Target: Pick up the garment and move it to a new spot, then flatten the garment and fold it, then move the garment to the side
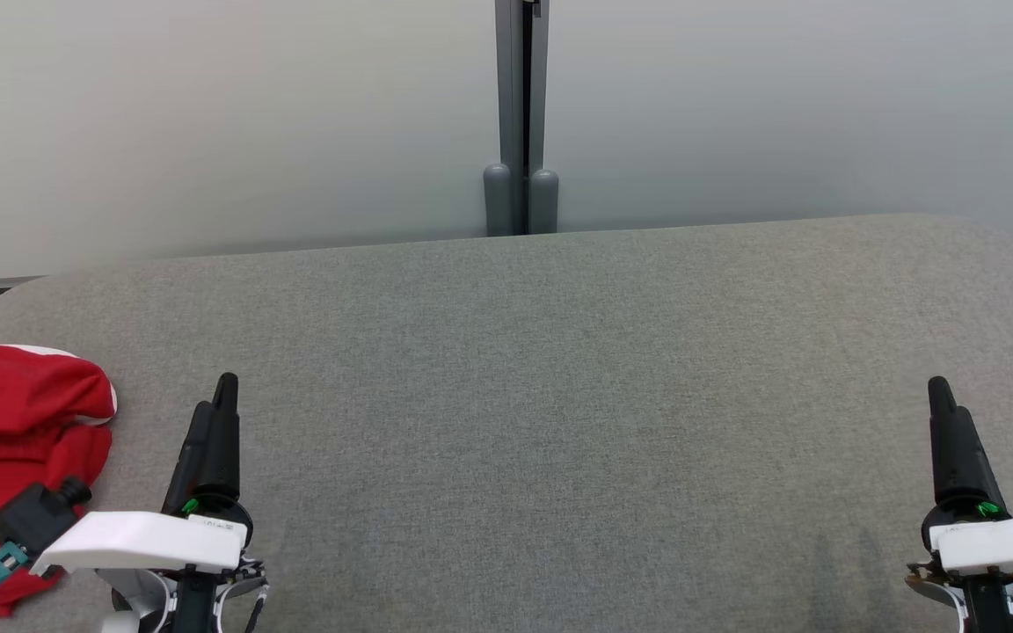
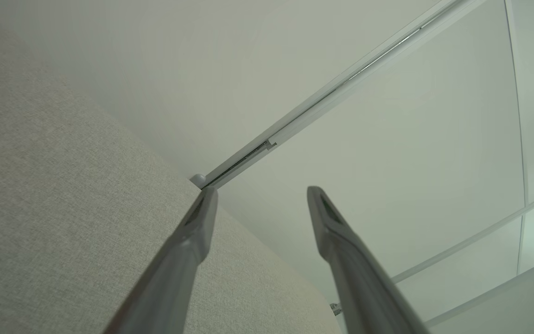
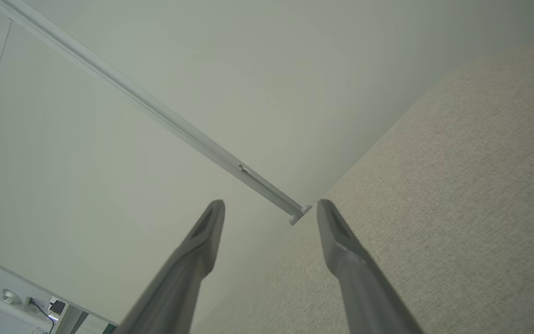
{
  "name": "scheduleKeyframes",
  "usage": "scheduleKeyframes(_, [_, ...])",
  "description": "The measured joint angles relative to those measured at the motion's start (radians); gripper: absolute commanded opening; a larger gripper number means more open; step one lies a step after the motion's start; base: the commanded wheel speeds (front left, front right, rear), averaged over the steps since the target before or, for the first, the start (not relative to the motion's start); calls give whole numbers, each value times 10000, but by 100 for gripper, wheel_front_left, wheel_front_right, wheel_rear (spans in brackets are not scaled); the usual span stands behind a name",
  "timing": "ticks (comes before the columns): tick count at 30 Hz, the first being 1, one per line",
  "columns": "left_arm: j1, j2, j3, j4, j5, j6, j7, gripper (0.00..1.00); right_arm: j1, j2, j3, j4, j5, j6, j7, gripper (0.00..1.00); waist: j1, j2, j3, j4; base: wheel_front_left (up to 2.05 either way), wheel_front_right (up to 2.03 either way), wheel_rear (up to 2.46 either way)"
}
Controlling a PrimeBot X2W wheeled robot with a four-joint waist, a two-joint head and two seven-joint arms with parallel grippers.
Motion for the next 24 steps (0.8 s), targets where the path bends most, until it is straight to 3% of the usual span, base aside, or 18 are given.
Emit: scheduleKeyframes(24, [43, 307, -439, 395, 3871, 167, -792, 100, 429, -209, 654, -209, -3680, 0, -359, 100, 0, 0, -217, 2, 0, 0, 0])
